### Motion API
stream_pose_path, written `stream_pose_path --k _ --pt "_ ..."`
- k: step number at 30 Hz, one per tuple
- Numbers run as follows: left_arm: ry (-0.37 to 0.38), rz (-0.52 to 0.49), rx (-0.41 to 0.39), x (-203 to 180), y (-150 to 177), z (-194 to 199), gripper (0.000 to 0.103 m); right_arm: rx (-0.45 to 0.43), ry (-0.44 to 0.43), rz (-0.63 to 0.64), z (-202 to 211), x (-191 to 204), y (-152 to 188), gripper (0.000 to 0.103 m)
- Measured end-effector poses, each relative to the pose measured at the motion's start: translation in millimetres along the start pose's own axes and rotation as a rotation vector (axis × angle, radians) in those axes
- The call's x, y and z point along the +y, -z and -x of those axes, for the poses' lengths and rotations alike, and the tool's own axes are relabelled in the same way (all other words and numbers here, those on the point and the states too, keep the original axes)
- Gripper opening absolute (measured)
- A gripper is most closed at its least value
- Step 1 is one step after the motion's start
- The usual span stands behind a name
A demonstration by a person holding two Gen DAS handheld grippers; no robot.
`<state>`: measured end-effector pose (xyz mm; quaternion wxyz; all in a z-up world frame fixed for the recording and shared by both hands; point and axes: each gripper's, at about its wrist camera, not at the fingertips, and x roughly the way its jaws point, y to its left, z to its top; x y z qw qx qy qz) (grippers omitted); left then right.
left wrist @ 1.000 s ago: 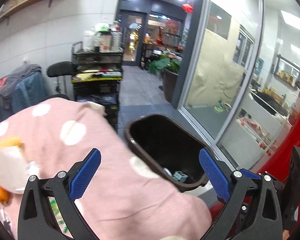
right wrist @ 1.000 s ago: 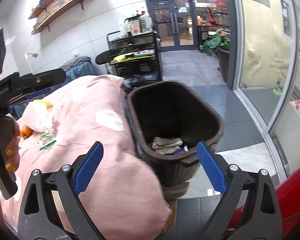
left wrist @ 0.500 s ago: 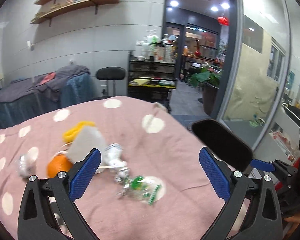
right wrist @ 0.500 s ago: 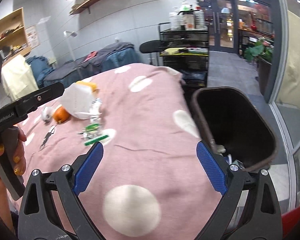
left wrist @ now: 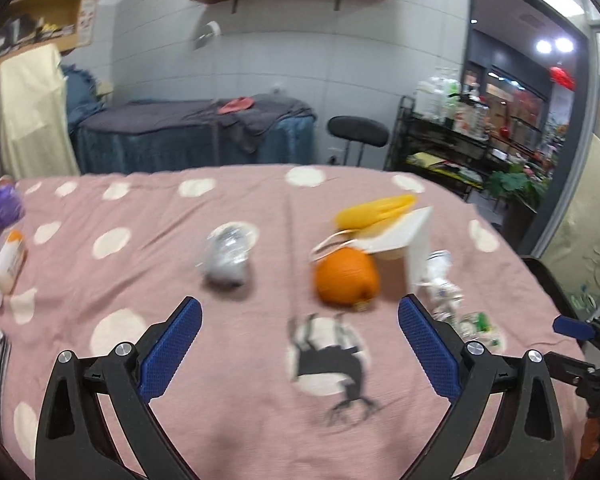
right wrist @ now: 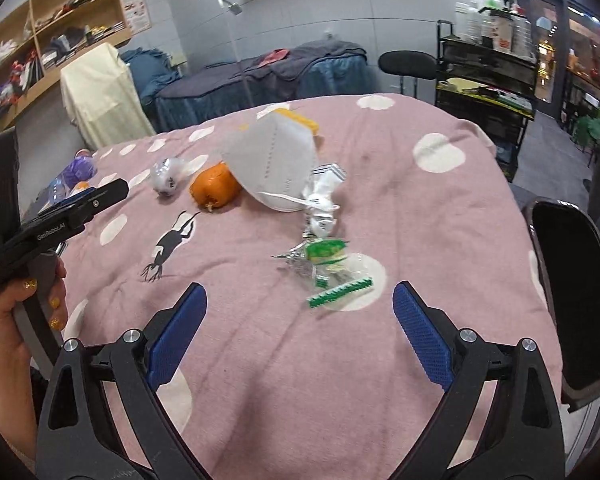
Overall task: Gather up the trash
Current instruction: 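Grasp the clear plastic bag with the left tool while the right tool grasps the green snack wrapper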
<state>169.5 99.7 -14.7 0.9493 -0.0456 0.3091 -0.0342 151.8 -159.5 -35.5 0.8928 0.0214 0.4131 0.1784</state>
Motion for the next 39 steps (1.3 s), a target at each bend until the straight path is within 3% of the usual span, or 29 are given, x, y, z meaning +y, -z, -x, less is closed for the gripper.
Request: stream_pose_path --k 2,6,9,15,19,28,33,39 --pt "-0.020 0.011 0.021 14.9 4.1 -4.3 0.097 0.029 -0.015 0.029 -12.8 10.0 -6.7 0.093" --pt "-0.079 0.016 0.055 36.0 6.1 -13.3 0.097 0.087 0.099 0.064 -39.2 13.2 -15.9 0.093" --pt "-0.073 0.020 0.093 50.8 6.0 -23.7 0.097 0.166 0.153 0.066 -64.5 2.1 -20.5 0.093" --pt "-0.039 0.047 0.131 64.0 -4.7 -49.3 0.097 0.290 0.116 0.010 -96.1 -23.3 -29.4 0.092" --pt "-0.042 0.054 0.144 68.2 -16.0 -68.2 0.097 0.323 0.094 0.020 -105.4 -25.2 -30.6 0.053" --pt "-0.082 0.017 0.194 63.1 -36.6 -121.3 0.096 0.269 0.070 0.046 -83.2 -15.7 -25.4 0.052" --pt "-0.057 0.032 0.233 59.1 -33.6 -133.0 0.051 0.226 0.053 0.016 -64.9 -17.5 -21.7 0.052" --pt "-0.048 0.086 0.183 62.3 -31.1 -120.3 0.045 0.188 0.057 0.001 -48.5 -17.4 -17.4 0.052"
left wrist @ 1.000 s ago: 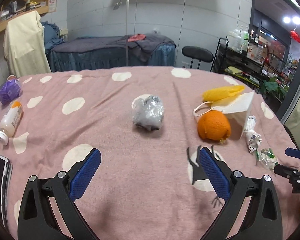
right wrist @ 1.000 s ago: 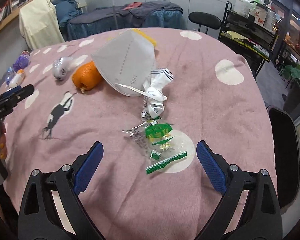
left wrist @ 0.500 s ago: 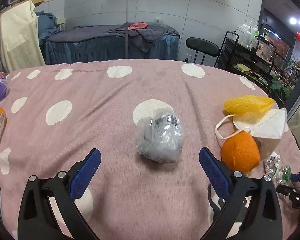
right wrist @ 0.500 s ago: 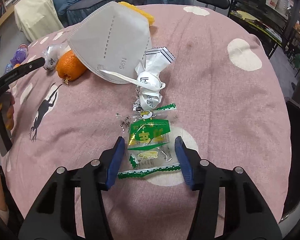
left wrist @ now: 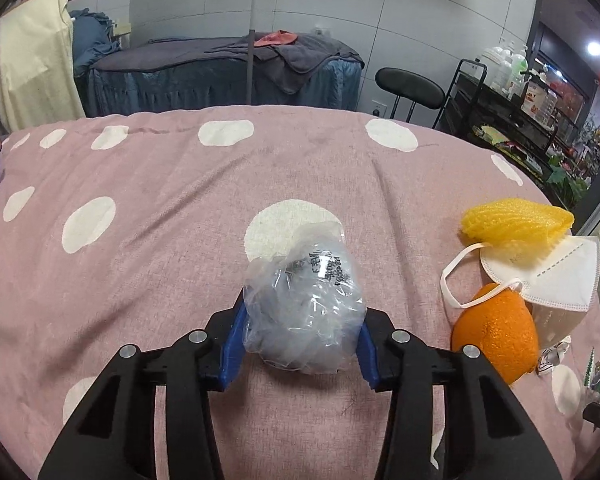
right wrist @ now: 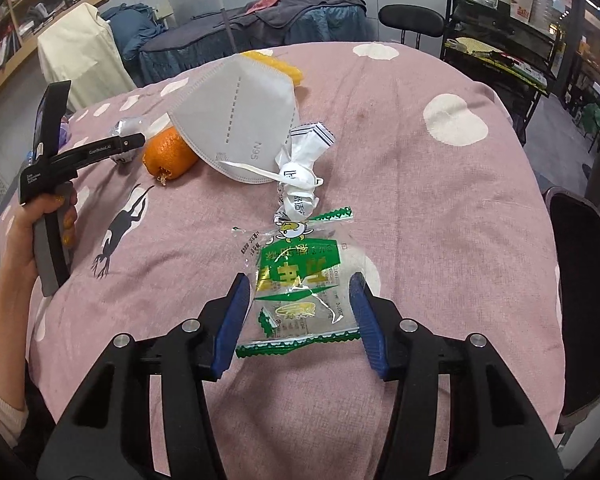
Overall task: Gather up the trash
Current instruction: 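Grasp the clear plastic bag with the left tool while the right tool grasps the green snack wrapper, then carry the green wrapper into the bin and open the right tool while the left tool carries the plastic bag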
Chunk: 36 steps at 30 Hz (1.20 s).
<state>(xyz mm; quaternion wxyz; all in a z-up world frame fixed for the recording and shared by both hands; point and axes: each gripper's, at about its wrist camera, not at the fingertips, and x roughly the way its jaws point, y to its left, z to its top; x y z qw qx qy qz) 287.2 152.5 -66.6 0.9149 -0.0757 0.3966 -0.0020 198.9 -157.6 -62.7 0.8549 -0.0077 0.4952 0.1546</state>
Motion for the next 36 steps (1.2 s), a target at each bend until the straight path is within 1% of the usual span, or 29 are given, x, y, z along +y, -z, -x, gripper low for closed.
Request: stream_pose_path --k 4,7,11,15,17,20,24,31,36 --pt "-0.016 0.004 -0.041 -2.2 4.8 16.4 0.044 -0.038 -0.013 -0.006 11.1 -0.5 2.2 0.052" --pt "0.001 0.026 -0.077 -2.6 8.8 35.4 0.044 -0.071 -0.014 -0.008 19.4 -0.3 3.0 0.052" --pt "0.002 0.049 -0.150 -4.9 16.7 68.6 0.044 -0.105 -0.024 -0.015 29.0 -1.8 8.1 0.052" --pt "0.034 0.059 -0.184 -15.0 24.2 92.2 0.044 -0.142 -0.022 -0.024 41.6 -7.9 15.8 0.052" --pt "0.046 0.043 -0.198 -25.6 28.5 101.4 0.044 -0.168 -0.021 -0.038 50.2 -13.6 19.9 0.052" --pt "0.082 0.022 -0.217 -43.5 33.4 113.4 0.044 -0.189 -0.024 -0.063 59.7 -23.8 26.2 0.052" --pt "0.134 -0.017 -0.230 -70.5 38.7 123.6 0.044 -0.219 -0.003 -0.094 71.6 -37.9 34.5 0.052" --pt "0.240 -0.102 -0.241 -125.4 47.3 133.5 0.044 -0.280 0.049 -0.162 96.2 -68.4 51.3 0.052" --pt "0.320 -0.160 -0.228 -164.9 54.9 135.2 0.044 -0.321 0.094 -0.207 112.6 -93.1 63.1 0.052"
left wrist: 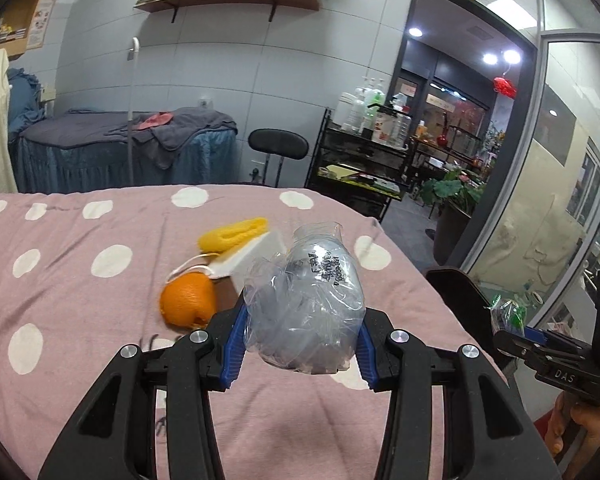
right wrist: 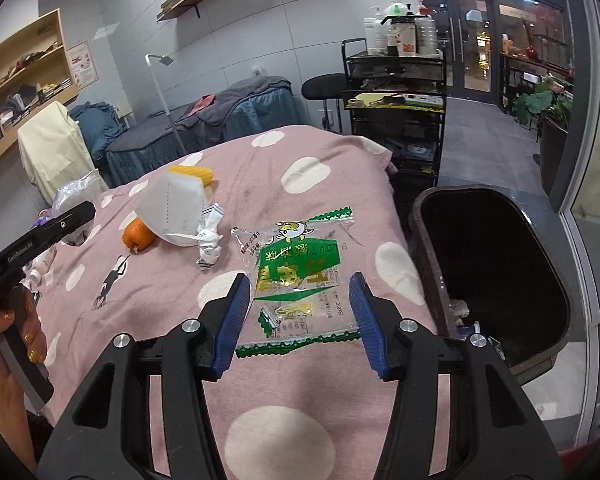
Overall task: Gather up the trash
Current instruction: 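Carry the green wrapper into the bin and open the right tool while the left tool carries the plastic bag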
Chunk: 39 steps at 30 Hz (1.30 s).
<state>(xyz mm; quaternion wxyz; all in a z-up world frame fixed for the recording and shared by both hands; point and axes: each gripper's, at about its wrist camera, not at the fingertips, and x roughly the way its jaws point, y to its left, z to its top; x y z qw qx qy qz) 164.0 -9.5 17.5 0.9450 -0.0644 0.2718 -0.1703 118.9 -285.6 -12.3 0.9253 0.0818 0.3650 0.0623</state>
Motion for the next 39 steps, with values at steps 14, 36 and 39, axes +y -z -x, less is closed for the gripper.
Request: stream_pose_path --k 14,36,39 --pt "0.208 -0.132 0.058 -92.7 5.9 -33.4 0.044 -0.038 0.223 -0.105 5.8 -101.2 -5.4 0.052" --pt "0.367 -0.208 0.148 -166.5 12.6 -65.1 0.044 0.114 0.337 -0.279 -71.1 -204.1 15.0 0.054" --pt "0.374 -0.212 0.161 -171.6 13.6 -70.2 0.044 0.111 0.358 -0.276 -72.3 -205.6 19.2 0.072"
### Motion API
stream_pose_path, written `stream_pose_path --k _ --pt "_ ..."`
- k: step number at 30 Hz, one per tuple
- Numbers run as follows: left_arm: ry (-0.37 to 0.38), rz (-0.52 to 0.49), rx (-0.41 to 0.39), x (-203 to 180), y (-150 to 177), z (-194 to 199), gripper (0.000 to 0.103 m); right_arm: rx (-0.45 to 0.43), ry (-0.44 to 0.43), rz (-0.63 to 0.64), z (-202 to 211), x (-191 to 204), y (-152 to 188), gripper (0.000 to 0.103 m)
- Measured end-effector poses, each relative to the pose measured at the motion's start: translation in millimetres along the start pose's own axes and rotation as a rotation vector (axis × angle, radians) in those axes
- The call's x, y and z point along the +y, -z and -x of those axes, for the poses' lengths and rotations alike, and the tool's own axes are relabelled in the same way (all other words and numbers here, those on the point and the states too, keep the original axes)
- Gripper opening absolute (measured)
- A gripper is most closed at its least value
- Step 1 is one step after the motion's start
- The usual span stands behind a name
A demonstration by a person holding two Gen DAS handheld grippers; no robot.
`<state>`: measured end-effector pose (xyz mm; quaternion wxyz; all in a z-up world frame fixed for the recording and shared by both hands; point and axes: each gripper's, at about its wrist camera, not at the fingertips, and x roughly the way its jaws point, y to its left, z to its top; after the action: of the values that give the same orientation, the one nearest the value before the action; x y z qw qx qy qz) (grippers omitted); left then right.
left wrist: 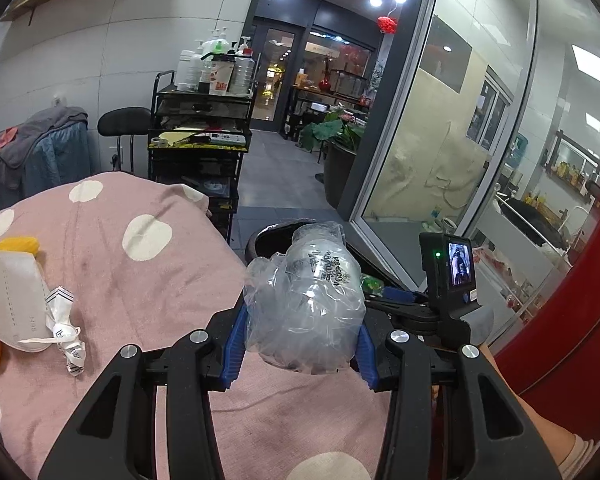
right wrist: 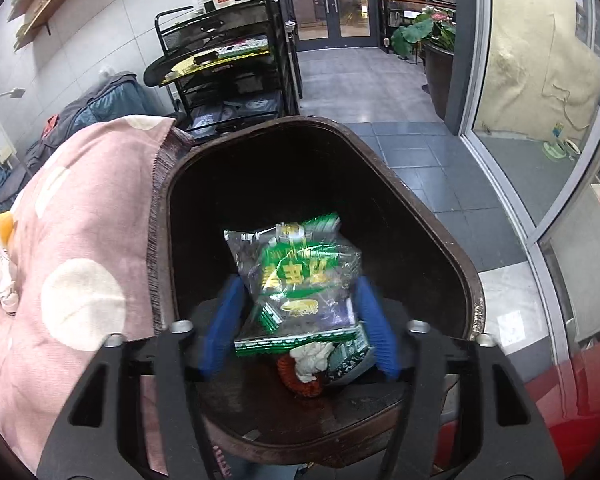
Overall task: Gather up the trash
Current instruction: 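Carry the green wrapper into the bin and open the right tool while the left tool carries the plastic bag, then lower the clear plastic bag into the bin and open the left tool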
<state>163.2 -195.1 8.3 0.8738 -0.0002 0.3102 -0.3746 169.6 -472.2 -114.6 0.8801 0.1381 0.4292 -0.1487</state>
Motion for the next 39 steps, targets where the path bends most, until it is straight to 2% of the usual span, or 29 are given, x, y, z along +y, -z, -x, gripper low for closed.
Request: stream_pose_path --k 1,2,11,17,29,34,39 --pt "0.005 0.001 0.006 -1.1 -0.1 -2.4 0.044 -0.011 0.004 -0.007 1.5 -1.3 1.7 0.079" --pt "0.009 0.000 0.011 -2.5 -0.3 -4.6 0.044 -0.016 0.004 -0.011 2.1 -1.6 1.8 0.080" --pt "0.036 -0.022 0.040 -14.7 -7.3 -23.5 0.044 -0.072 0.000 -0.022 31.9 -1.6 13.7 0.086" --pt "0.075 -0.015 0.084 -24.9 -14.2 -45.5 0.044 -0.117 -0.027 -0.045 62.6 -2.4 28.5 0.088" --pt "0.120 -0.019 0.184 -46.7 -34.0 -100.3 0.044 -0.211 -0.011 -0.053 113.8 -0.4 54.0 0.091" --pt "0.120 -0.008 0.227 -50.0 -38.7 -121.8 0.044 -0.255 0.003 -0.063 133.6 -3.7 64.9 0.091" --pt "0.111 -0.041 0.267 -60.7 -38.7 -140.8 0.044 -0.261 0.013 -0.066 144.3 -7.4 72.5 0.092"
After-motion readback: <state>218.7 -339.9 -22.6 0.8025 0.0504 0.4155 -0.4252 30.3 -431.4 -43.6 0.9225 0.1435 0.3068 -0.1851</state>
